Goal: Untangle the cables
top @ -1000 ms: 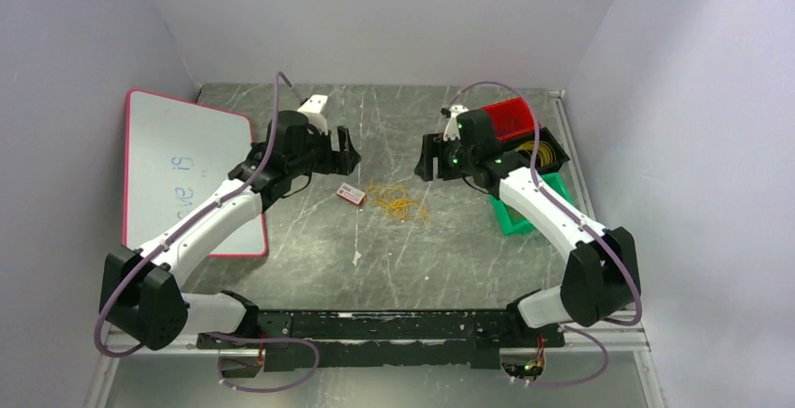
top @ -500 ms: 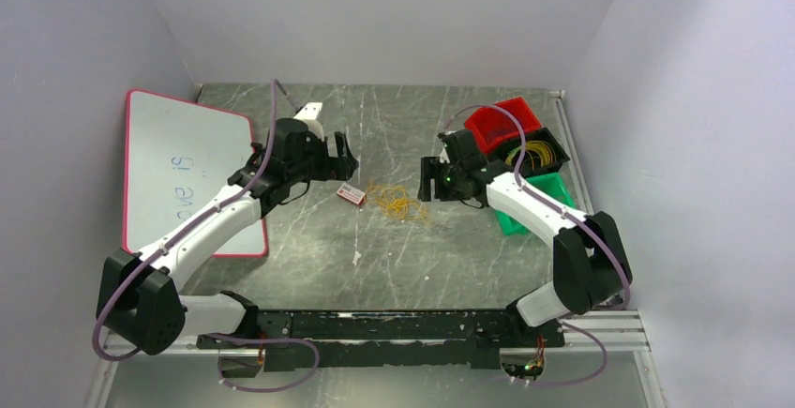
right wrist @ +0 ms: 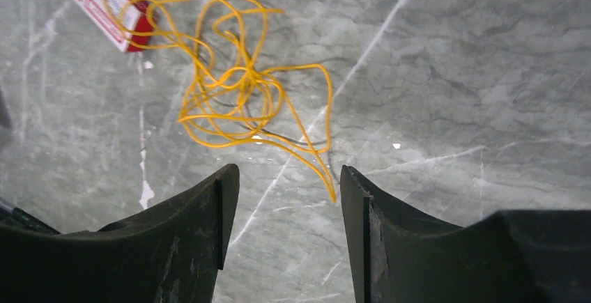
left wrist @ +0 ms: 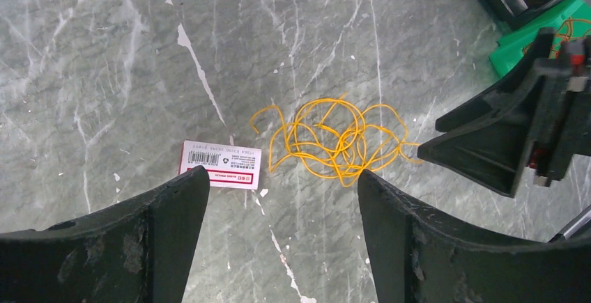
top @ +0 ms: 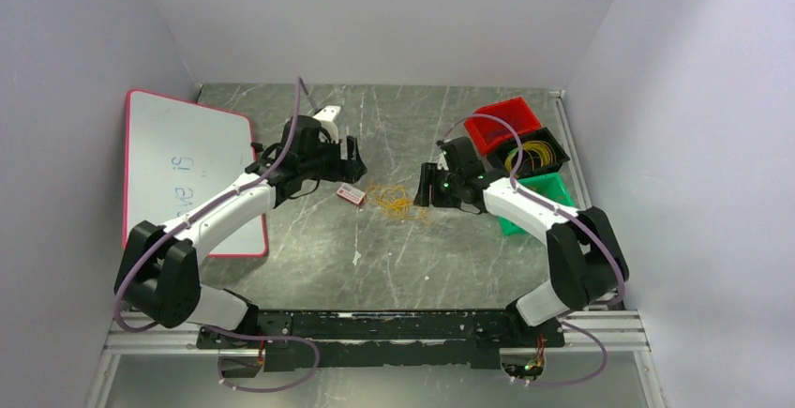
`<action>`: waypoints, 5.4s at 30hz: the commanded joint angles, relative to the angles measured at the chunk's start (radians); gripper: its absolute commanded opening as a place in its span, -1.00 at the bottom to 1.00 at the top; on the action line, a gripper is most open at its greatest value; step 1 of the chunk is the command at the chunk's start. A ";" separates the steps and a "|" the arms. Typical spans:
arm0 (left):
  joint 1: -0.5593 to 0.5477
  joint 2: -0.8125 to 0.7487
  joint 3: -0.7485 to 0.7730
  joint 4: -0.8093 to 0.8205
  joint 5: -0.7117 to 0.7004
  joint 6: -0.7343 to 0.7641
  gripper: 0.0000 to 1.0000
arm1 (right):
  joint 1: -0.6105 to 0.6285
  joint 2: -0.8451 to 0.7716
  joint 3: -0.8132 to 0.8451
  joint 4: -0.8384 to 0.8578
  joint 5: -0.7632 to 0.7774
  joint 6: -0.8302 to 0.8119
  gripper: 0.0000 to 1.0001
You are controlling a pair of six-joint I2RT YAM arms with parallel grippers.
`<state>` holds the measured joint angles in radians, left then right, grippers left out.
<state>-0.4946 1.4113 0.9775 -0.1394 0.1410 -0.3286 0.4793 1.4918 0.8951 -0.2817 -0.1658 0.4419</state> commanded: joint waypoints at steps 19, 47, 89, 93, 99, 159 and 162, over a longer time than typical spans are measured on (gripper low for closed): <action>-0.004 -0.033 0.017 0.027 0.029 0.002 0.61 | 0.008 0.112 0.007 -0.029 0.000 -0.064 -0.28; -0.002 -0.271 0.043 0.162 0.045 0.102 0.83 | 0.008 -0.130 0.476 -0.114 -0.065 -0.244 -1.00; -0.002 -0.097 0.227 0.193 0.289 0.183 -0.81 | 0.008 -0.093 0.679 -0.103 -0.299 -0.127 -1.00; -0.002 -0.107 0.265 0.136 0.273 0.195 -0.86 | 0.008 -0.111 0.628 -0.062 -0.258 -0.126 -0.94; -0.002 -0.107 0.339 0.071 0.302 0.205 -0.86 | 0.008 -0.155 0.454 0.178 -0.224 -0.051 -0.24; -0.002 -0.155 0.766 -0.343 0.196 0.285 -0.86 | 0.018 0.006 0.016 0.678 0.298 -0.031 -0.27; -0.002 -0.153 0.785 -0.344 0.172 0.290 -0.86 | -0.019 0.006 -0.038 0.696 0.279 -0.014 -0.27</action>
<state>-0.4953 1.2709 1.7191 -0.4633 0.3729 -0.0566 0.4911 1.5089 0.9104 0.3794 0.1398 0.3965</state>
